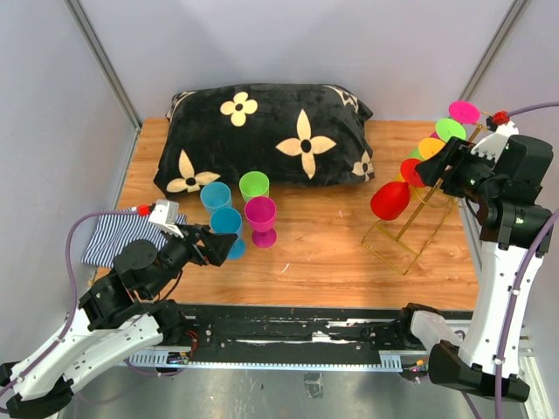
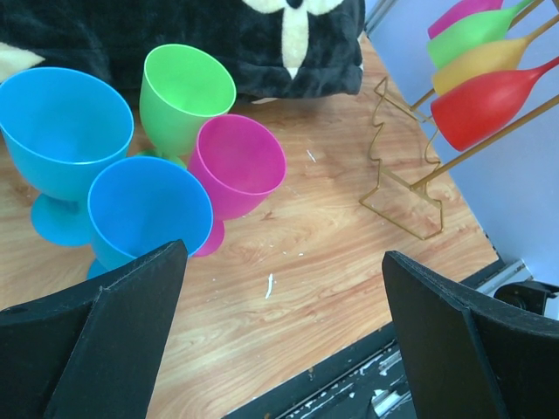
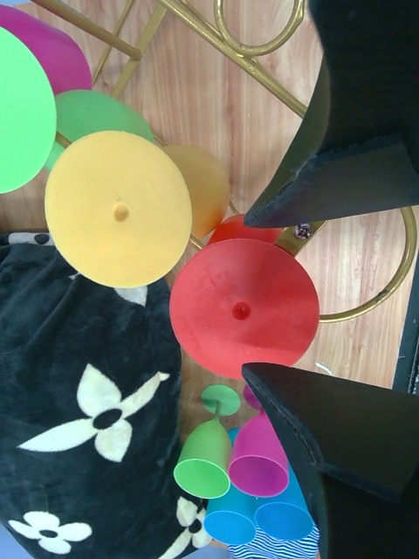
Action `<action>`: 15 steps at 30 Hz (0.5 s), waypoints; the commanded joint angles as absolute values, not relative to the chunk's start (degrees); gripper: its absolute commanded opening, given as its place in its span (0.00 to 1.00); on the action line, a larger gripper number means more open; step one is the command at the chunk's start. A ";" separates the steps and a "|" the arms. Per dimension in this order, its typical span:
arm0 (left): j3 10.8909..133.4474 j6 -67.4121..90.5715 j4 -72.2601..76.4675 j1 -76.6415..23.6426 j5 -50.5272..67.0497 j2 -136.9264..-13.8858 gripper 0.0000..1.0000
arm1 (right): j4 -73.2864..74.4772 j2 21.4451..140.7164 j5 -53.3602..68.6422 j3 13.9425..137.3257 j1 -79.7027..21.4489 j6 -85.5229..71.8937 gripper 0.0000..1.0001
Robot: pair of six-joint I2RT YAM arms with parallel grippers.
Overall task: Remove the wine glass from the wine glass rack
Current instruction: Pick up the wine glass from the wine rack.
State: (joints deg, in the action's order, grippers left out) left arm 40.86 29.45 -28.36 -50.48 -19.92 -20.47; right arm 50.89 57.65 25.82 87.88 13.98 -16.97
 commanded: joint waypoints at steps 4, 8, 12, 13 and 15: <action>41.50 29.97 -28.48 -50.89 -21.04 -20.35 1.00 | 48.56 55.04 22.15 83.79 14.68 -18.14 0.57; 41.24 29.80 -28.43 -50.87 -22.01 -20.52 1.00 | 47.67 54.70 21.05 82.80 14.68 -17.62 0.53; 41.14 29.79 -28.43 -50.88 -21.71 -21.41 1.00 | 47.36 55.31 21.81 82.73 14.68 -17.65 0.50; 41.13 29.79 -28.28 -50.84 -21.46 -21.65 1.00 | 47.17 55.39 22.11 82.65 14.68 -17.77 0.50; 41.15 29.79 -28.13 -50.89 -21.28 -22.01 1.00 | 46.91 55.69 23.08 82.45 14.68 -17.97 0.49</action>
